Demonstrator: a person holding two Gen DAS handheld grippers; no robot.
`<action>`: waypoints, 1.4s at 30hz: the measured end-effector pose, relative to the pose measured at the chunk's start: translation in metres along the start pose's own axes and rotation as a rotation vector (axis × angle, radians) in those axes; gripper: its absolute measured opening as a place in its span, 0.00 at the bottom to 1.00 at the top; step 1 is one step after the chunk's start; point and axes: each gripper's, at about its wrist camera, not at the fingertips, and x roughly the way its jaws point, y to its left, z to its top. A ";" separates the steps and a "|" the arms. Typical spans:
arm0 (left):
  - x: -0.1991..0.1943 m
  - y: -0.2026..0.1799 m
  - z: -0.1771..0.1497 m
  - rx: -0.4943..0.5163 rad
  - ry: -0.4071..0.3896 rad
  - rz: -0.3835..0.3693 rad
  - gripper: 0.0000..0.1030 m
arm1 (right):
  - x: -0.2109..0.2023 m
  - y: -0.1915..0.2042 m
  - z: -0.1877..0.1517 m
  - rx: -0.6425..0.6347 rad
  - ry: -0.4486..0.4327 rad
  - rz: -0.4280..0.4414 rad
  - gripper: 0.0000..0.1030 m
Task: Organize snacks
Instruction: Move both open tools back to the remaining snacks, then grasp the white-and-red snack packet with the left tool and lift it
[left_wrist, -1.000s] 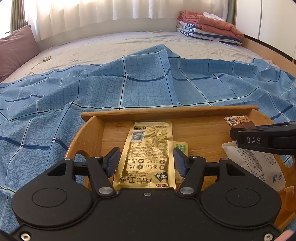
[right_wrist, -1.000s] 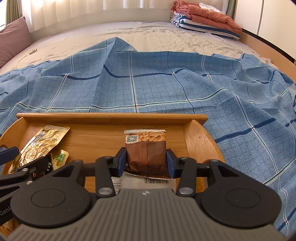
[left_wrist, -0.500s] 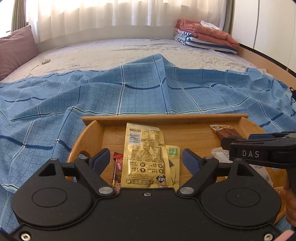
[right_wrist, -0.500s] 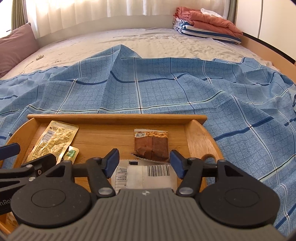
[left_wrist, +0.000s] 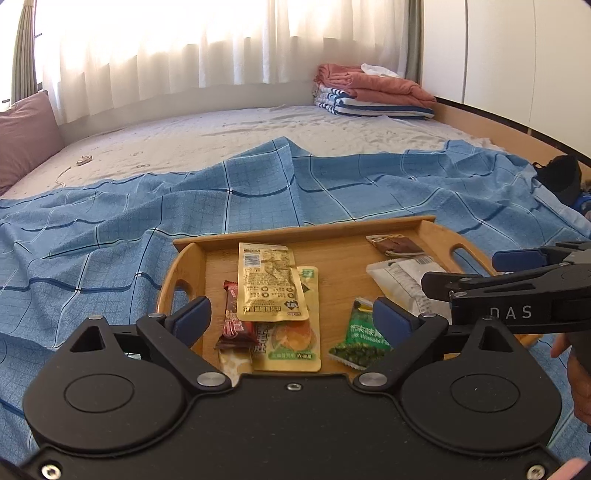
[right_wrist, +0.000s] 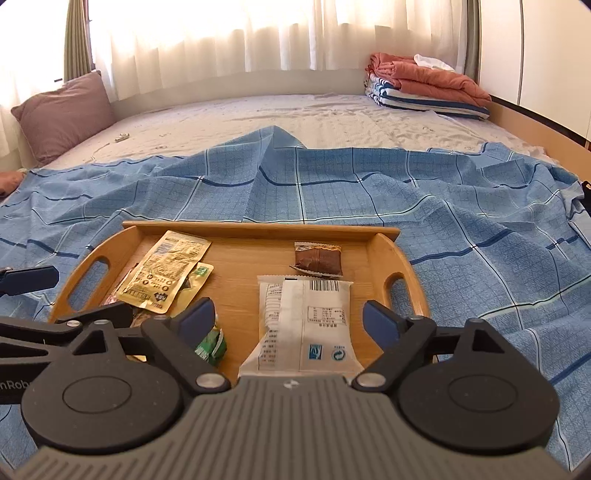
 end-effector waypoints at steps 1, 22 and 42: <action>-0.008 -0.002 -0.005 0.004 -0.004 -0.005 0.92 | -0.007 0.000 -0.004 -0.002 -0.012 0.004 0.90; -0.101 -0.034 -0.138 -0.028 0.004 -0.090 0.94 | -0.117 -0.011 -0.132 -0.109 -0.148 0.029 0.96; -0.100 -0.046 -0.160 -0.076 0.061 -0.225 0.37 | -0.122 -0.008 -0.177 -0.163 -0.128 0.075 0.97</action>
